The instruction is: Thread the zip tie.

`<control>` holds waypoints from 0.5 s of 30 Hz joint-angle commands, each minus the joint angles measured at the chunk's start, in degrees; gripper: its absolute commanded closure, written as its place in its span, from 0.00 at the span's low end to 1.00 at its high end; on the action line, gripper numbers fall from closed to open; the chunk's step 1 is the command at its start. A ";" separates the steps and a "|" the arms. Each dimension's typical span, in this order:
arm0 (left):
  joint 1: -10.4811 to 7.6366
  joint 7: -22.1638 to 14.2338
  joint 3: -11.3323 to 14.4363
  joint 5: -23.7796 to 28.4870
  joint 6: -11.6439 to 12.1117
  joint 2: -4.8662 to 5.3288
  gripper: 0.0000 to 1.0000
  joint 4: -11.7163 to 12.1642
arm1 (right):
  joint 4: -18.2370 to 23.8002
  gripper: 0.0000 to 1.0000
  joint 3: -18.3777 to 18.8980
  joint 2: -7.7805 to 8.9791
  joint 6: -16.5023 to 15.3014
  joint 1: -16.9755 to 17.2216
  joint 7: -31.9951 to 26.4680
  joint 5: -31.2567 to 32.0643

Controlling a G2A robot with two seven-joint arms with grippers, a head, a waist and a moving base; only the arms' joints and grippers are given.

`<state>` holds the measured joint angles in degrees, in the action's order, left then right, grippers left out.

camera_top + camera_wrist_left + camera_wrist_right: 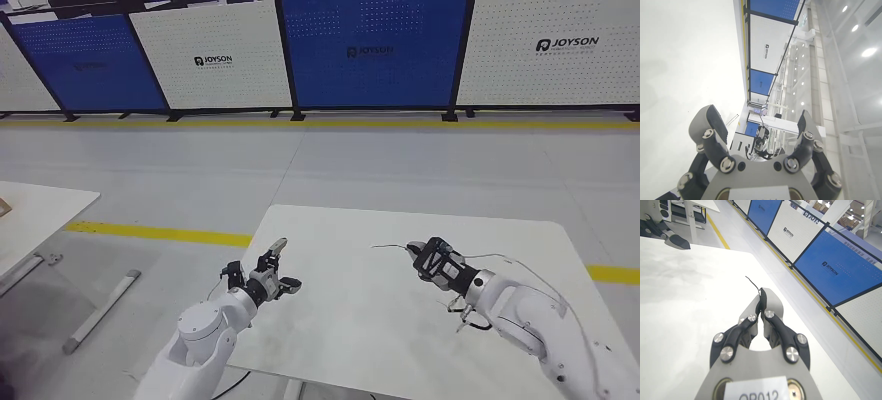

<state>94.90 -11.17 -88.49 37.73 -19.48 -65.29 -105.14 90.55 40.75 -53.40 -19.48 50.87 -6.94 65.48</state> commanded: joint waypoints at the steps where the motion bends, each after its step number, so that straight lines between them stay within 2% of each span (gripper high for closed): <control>1: 0.00 0.00 0.00 0.00 0.00 0.00 0.00 0.00 | 0.00 1.00 0.00 0.00 0.00 0.00 0.00 0.00; 4: 0.00 0.00 0.00 0.00 0.00 0.00 0.00 0.00 | 0.19 1.00 0.25 -0.03 0.00 0.36 1.32 1.19; 7: 0.00 0.00 0.00 0.00 0.00 0.00 0.00 0.00 | -0.79 1.00 -0.45 0.04 0.00 0.40 7.74 3.59; 8: 0.00 0.00 0.00 0.00 0.00 0.00 0.00 0.00 | -1.99 1.00 -1.59 0.12 0.00 -0.14 9.94 3.36; 11: 0.00 0.00 0.00 0.00 0.00 0.00 0.00 0.00 | -2.98 1.00 -5.61 0.27 0.00 -2.93 14.56 9.33; 15: 0.00 0.00 0.00 0.00 0.00 0.00 0.00 0.00 | -6.85 1.00 -12.03 0.38 0.00 -7.91 20.94 15.80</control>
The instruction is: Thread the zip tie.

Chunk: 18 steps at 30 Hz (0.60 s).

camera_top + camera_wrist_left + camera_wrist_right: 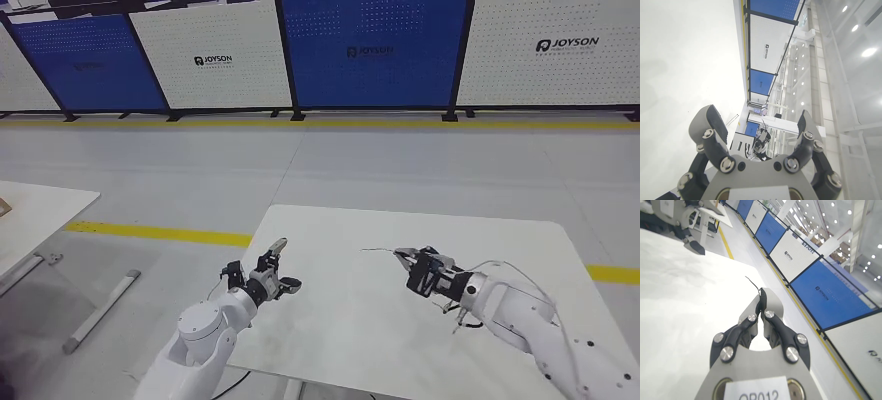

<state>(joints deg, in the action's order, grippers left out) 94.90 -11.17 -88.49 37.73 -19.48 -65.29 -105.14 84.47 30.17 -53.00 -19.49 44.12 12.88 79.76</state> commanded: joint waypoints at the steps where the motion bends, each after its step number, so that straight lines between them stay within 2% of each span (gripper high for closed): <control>1: 0.00 0.00 0.00 0.00 0.00 0.00 0.00 0.00 | -1.41 1.00 -2.86 -0.06 0.00 -2.14 2.31 2.76; 3: 0.00 0.00 0.00 0.00 0.00 0.00 0.00 0.00 | -2.97 1.00 -4.77 -0.14 0.00 -3.48 4.14 2.88; 15: 0.00 0.00 0.00 0.00 0.00 0.00 0.00 0.00 | -2.97 1.00 -4.77 -0.14 0.00 -3.48 4.14 2.88; 18: -0.75 0.73 0.62 0.43 0.00 -0.07 0.00 0.46 | -2.87 1.00 -4.32 -0.25 0.31 -2.89 3.75 3.91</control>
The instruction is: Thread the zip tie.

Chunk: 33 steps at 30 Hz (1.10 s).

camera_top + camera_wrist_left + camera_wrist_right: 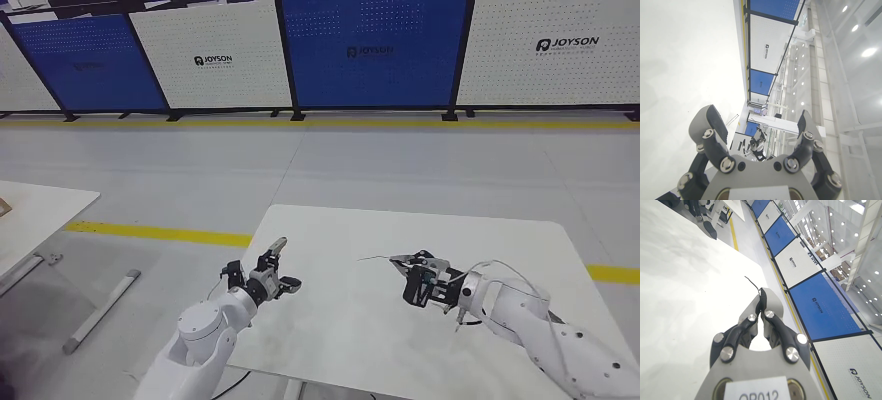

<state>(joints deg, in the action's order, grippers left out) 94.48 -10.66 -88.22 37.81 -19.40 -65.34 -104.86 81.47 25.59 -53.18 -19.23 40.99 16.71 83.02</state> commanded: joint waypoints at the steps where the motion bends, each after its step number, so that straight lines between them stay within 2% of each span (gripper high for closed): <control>1: -0.59 0.14 0.65 0.96 -0.08 0.00 0.00 0.21 | 0.28 1.00 0.46 -0.10 -0.06 0.19 0.43 1.90; 4: -1.44 -0.80 2.13 4.02 -0.08 0.37 0.00 1.32 | 0.42 1.00 0.81 -0.33 -0.25 0.04 2.66 5.68; 6: -2.52 -1.35 3.71 7.23 -0.08 0.98 0.00 2.82 | 0.72 1.00 0.52 -0.52 -0.25 -0.36 3.93 6.93; 10: -4.85 0.28 7.83 9.72 -0.08 2.47 0.00 3.73 | 1.30 1.00 -3.75 -0.47 -0.25 -3.65 3.38 6.93; 12: -6.00 0.54 10.56 13.57 -0.08 3.47 0.00 4.50 | 1.31 1.00 -6.45 -0.42 -0.14 -5.63 3.15 6.93; 14: -7.66 2.73 12.25 15.82 -0.08 4.50 0.00 4.91 | 0.65 1.00 -7.89 -0.43 0.49 -6.48 3.33 6.93; 24: -7.67 2.92 12.51 15.70 -0.05 4.45 0.00 4.87 | 0.65 1.00 -7.89 -0.43 0.49 -6.48 3.33 6.93; 25: -7.72 3.22 12.98 15.66 -0.08 4.41 0.00 4.72 | 0.69 1.00 -7.85 -0.45 0.76 -6.24 2.13 6.93; 28: -8.53 5.73 14.18 17.23 -0.08 4.25 0.00 3.84 | 2.60 1.00 -9.94 -0.55 0.10 -8.27 -5.48 6.93; 30: -9.64 8.80 15.06 16.12 -0.08 4.06 0.00 2.93 | 3.14 1.00 -10.97 -0.66 0.70 -9.09 -6.43 6.93; 33: -11.30 9.98 18.36 17.46 -0.08 3.80 0.00 3.39 | 3.65 1.00 -13.54 -0.78 1.71 -11.34 -7.83 6.93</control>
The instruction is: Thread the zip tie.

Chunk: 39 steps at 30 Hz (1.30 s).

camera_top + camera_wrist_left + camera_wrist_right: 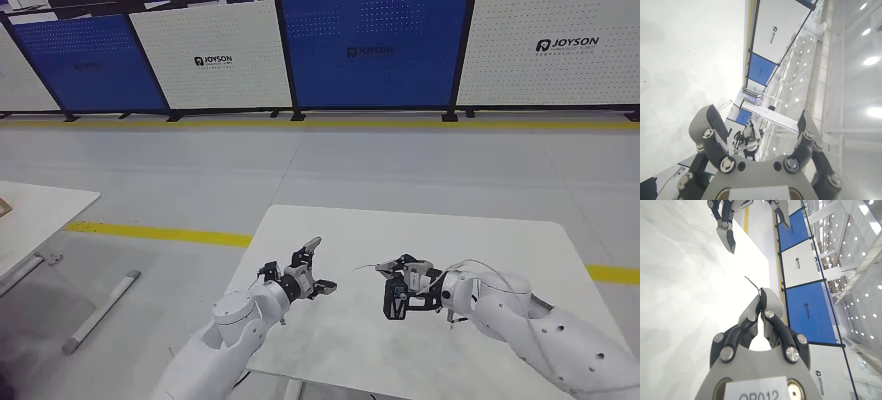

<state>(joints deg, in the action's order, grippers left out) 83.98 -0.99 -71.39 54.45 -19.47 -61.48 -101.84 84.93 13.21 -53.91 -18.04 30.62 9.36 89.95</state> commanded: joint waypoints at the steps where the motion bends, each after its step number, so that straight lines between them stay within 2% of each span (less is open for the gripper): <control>1: -1.51 0.66 2.54 1.44 -0.01 -0.06 0.00 0.63 | 0.31 1.00 -2.12 -0.10 1.05 -1.71 -0.88 0.00; 5: -4.83 1.86 7.30 7.15 -0.01 0.35 0.00 2.94 | 0.78 1.00 -3.47 -0.40 2.56 -3.31 -1.40 0.00; 7: -6.88 5.11 7.93 8.55 -0.01 0.66 0.00 3.93 | 0.75 1.00 -3.47 -0.46 3.31 -3.27 -1.09 0.00; 16: -6.86 4.63 8.13 9.10 0.03 0.54 0.00 3.94 | 0.75 1.00 -3.47 -0.46 3.31 -3.27 -1.09 0.00; 21: -8.27 4.17 9.51 13.78 -0.01 0.26 0.00 4.09 | 0.75 1.00 -3.47 -0.46 3.31 -3.27 -1.09 0.00; 24: -9.68 6.60 9.44 15.93 0.04 0.12 0.00 4.33 | 0.75 1.00 -3.47 -0.46 3.31 -3.27 -1.09 0.00; 37: -9.28 5.53 9.87 15.37 0.44 -0.14 0.00 3.86 | 0.75 1.00 -3.47 -0.46 3.31 -3.27 -1.09 0.00; 38: -9.31 5.57 9.86 15.43 0.33 -0.20 0.19 3.91 | 0.75 1.00 -3.47 -0.46 3.31 -3.27 -1.09 0.00; 39: -9.43 5.82 9.75 16.00 0.17 -0.27 0.56 4.03 | 0.75 1.00 -3.47 -0.46 3.31 -3.27 -1.09 0.00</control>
<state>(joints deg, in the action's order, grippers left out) 74.65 4.60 -61.55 70.01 -19.12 -61.70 -97.93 85.68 9.74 -54.37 -14.73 27.34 8.27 89.95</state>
